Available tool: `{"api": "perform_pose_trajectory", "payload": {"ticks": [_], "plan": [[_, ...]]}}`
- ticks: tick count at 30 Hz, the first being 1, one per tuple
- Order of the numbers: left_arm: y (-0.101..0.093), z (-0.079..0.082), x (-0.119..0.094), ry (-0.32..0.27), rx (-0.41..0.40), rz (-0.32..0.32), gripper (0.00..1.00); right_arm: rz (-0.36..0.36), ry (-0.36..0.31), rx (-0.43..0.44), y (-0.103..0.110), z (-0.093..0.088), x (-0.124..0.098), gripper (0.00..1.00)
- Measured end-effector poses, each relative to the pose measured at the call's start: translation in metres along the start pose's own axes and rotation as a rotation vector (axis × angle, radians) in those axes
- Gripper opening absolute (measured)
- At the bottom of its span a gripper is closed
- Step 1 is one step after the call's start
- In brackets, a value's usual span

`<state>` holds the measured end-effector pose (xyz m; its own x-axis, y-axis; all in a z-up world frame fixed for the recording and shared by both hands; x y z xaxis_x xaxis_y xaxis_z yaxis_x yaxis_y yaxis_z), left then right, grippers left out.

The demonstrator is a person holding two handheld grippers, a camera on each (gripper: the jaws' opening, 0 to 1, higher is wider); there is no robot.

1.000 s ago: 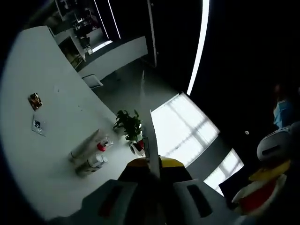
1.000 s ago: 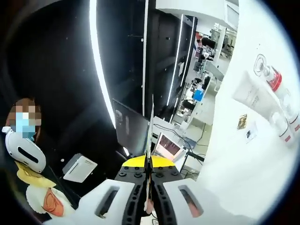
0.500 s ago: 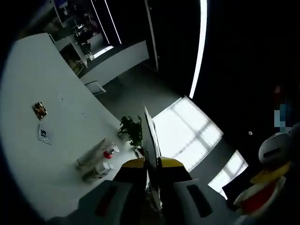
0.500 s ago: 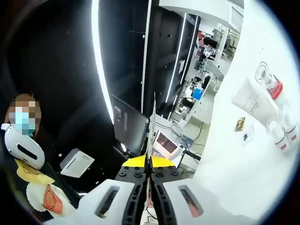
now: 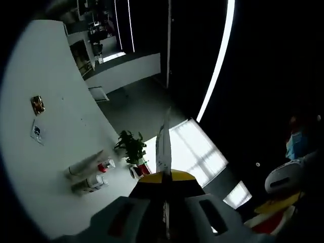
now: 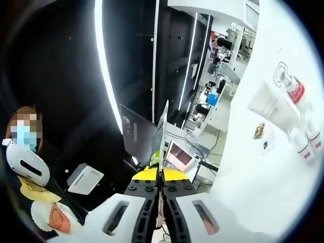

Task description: Arrange the skincare products in the storage area until every visible bottle or jar stands upright without overlapping.

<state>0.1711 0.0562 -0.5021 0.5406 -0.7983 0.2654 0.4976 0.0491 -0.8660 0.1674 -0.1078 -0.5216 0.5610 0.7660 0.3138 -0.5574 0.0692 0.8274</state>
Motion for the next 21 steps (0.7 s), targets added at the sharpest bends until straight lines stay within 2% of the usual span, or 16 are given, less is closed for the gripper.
{"api": "perform_pose_trajectory", "payload": {"ticks": [2, 4, 7, 14, 21], "plan": [[0.005, -0.001, -0.002, 0.011, 0.058, 0.059, 0.0, -0.018, 0.007, -0.005, -0.001, -0.001, -0.001, 0.01], [0.006, -0.002, -0.002, 0.022, 0.054, 0.07, 0.0, -0.02, 0.006, -0.001, -0.003, -0.001, -0.002, 0.01], [0.012, -0.009, -0.005, 0.071, 0.099, 0.125, 0.02, -0.025, -0.004, 0.009, -0.003, -0.001, -0.003, 0.01], [0.019, -0.022, -0.009, 0.13, 0.098, 0.158, 0.06, -0.047, -0.003, 0.017, -0.008, -0.002, -0.006, 0.01], [0.026, -0.035, -0.013, 0.158, 0.065, 0.166, 0.1, -0.043, -0.032, 0.05, -0.008, -0.002, -0.007, 0.01]]}}
Point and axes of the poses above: the point that each gripper's makers call its tool centre point, and the gripper's own axes: x roughly forward along the fingers, y roughly to its left, z roughly out of its top, the point moved 7 cm from there along -x, roughly backward along the fingers
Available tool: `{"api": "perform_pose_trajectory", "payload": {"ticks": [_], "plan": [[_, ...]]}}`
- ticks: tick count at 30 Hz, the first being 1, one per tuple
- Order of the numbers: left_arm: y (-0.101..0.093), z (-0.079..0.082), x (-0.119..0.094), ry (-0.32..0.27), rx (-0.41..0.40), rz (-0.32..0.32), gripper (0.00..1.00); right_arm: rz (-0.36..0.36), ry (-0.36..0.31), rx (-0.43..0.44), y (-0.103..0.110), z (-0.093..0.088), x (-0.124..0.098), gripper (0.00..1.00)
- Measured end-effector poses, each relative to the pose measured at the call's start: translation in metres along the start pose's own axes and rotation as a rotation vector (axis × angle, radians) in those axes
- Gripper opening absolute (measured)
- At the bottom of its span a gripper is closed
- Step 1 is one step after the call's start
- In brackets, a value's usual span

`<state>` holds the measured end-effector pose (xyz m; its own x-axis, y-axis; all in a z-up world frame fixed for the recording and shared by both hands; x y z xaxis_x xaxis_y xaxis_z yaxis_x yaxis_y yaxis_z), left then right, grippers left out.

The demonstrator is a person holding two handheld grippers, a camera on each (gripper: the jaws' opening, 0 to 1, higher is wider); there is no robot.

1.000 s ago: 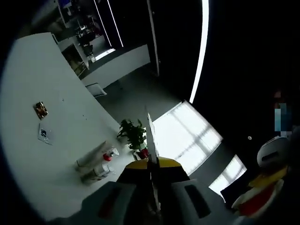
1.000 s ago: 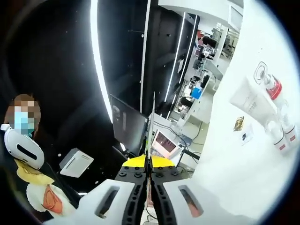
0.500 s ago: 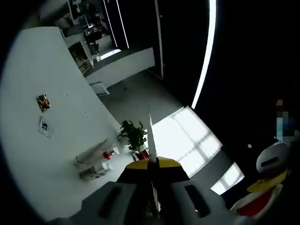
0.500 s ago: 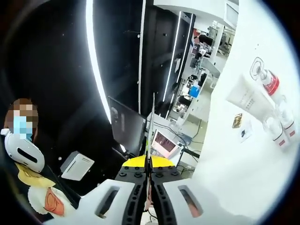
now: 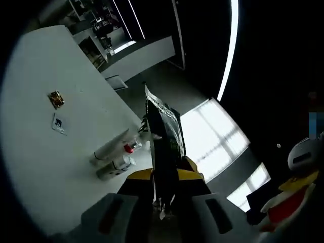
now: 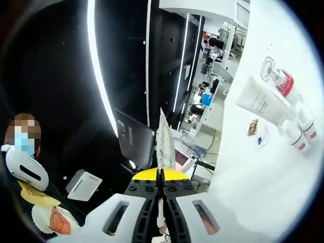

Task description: Arrange the skincare products in the storage area until every visible bottle or jar stands upright without overlapping.

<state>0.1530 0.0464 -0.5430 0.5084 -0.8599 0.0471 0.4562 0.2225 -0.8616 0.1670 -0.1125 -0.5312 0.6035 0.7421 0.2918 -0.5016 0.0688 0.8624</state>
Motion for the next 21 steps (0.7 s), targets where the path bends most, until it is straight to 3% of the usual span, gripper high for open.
{"api": "perform_pose_trajectory", "payload": {"ticks": [4, 8, 17, 21], "plan": [[0.0, -0.001, -0.001, -0.002, -0.003, 0.007, 0.07, -0.031, 0.004, -0.02, -0.004, 0.001, -0.002, 0.01], [-0.002, 0.001, -0.002, -0.017, 0.003, 0.012, 0.0, -0.112, 0.006, -0.042, -0.013, 0.001, -0.006, 0.01], [-0.004, 0.002, -0.001, -0.035, -0.034, -0.011, 0.0, -0.149, 0.021, -0.068, -0.014, -0.002, -0.005, 0.01], [-0.002, 0.001, -0.001, -0.037, -0.041, -0.007, 0.0, -0.126, 0.026, -0.149, -0.013, -0.002, -0.005, 0.02]]}}
Point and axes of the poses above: the point that each gripper's makers call its tool centre point, and the gripper's own axes: x roughly forward along the fingers, y roughly to its left, z roughly out of its top, the point moved 7 cm from there along -x, roughly backward along the fingers
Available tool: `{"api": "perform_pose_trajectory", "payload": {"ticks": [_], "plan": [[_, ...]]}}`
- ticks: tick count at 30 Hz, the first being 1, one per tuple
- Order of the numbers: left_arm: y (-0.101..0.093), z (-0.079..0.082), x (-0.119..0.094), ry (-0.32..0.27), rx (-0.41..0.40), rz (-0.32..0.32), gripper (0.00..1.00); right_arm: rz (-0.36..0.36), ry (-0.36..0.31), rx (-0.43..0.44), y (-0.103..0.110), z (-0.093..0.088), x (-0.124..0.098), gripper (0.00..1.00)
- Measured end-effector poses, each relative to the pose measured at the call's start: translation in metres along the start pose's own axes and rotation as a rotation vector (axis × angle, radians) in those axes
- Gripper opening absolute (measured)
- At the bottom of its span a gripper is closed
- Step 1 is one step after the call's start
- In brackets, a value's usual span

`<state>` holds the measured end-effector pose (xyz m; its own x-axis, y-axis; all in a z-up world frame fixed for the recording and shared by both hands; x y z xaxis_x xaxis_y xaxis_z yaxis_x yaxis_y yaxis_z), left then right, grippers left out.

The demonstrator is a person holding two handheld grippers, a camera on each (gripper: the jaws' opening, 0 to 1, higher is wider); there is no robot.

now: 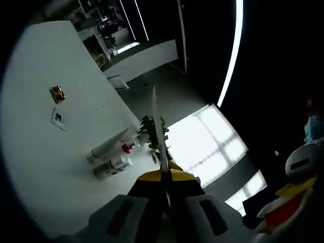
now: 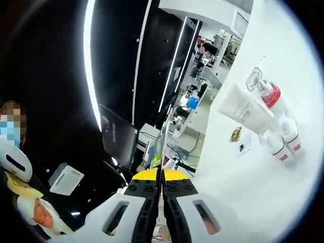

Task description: Arrange the skincare products in the storage area until every visible bottle or jar stands upright without overlapping.

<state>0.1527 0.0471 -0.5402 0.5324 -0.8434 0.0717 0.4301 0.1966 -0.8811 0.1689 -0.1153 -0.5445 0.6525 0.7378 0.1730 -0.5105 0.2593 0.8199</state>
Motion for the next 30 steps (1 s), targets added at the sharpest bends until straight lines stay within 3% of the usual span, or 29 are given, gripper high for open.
{"api": "perform_pose_trajectory", "payload": {"ticks": [7, 18, 30], "plan": [[0.006, -0.001, 0.003, 0.0, -0.016, 0.012, 0.0, -0.012, 0.052, -0.067, -0.007, 0.004, -0.001, 0.11], [0.014, -0.001, 0.006, -0.006, -0.031, 0.03, 0.0, 0.0, 0.113, -0.132, -0.012, 0.002, -0.003, 0.39], [0.023, -0.002, 0.011, -0.007, -0.059, 0.045, 0.0, -0.064, 0.236, -0.211, -0.024, -0.013, -0.006, 0.66]]}}
Point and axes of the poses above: the point that each gripper's makers call its tool centre point, and the gripper's own axes: x roughly forward along the fingers, y roughly to its left, z roughly out of its top, the point moved 7 cm from there along -x, roughly backward along the fingers
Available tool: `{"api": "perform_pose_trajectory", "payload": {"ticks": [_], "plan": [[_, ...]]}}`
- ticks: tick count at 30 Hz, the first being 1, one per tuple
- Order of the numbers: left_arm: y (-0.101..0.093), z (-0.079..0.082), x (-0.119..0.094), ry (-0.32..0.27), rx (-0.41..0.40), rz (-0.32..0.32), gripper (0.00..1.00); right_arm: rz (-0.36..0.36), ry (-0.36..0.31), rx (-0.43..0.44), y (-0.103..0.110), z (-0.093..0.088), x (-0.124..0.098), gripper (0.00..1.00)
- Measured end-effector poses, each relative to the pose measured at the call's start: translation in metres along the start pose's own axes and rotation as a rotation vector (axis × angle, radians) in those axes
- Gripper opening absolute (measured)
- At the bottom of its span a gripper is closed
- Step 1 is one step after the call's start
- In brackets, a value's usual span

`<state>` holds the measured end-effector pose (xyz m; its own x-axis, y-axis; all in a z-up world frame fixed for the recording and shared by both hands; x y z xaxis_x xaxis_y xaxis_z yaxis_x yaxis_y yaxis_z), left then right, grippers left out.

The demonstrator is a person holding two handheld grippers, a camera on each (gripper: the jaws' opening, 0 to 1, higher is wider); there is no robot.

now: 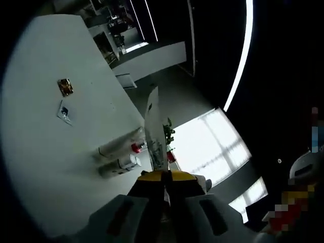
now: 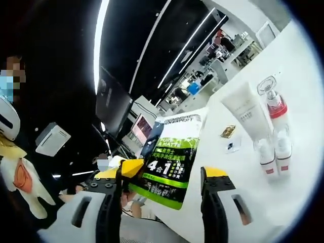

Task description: Arrange the skincare products in the storage area until every visible bottle or jar stands upright without overlapping.

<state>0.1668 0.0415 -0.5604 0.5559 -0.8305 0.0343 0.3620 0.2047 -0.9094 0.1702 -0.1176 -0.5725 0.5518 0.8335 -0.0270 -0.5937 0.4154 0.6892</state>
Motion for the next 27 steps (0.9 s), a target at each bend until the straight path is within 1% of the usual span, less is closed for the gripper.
{"api": "perform_pose_trajectory", "payload": {"ticks": [8, 13, 20, 24, 27], "plan": [[0.005, -0.001, 0.002, 0.009, -0.006, 0.011, 0.0, -0.04, 0.027, -0.031, -0.006, -0.004, -0.006, 0.76], [0.01, -0.003, 0.004, 0.015, -0.003, 0.024, 0.0, -0.082, 0.054, -0.072, -0.009, -0.007, -0.012, 0.83], [0.02, -0.007, 0.008, 0.047, 0.012, 0.056, 0.0, -0.13, 0.061, -0.093, -0.012, -0.009, -0.019, 0.91], [0.027, -0.009, 0.01, 0.058, 0.009, 0.066, 0.0, -0.177, 0.054, -0.107, -0.017, -0.009, -0.026, 1.0], [0.028, -0.012, 0.013, 0.068, 0.005, 0.075, 0.0, -0.198, 0.059, -0.112, -0.021, -0.01, -0.031, 1.0]]}}
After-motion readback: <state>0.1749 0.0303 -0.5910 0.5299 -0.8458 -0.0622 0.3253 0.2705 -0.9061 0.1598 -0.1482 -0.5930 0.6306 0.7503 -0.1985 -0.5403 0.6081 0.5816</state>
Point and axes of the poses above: the point that each gripper's makers call its tool centre point, and the gripper's own axes: x roughly forward along the fingers, y roughly to its left, z roughly out of its top, the point moved 7 cm from there along -x, roughly backward along the fingers
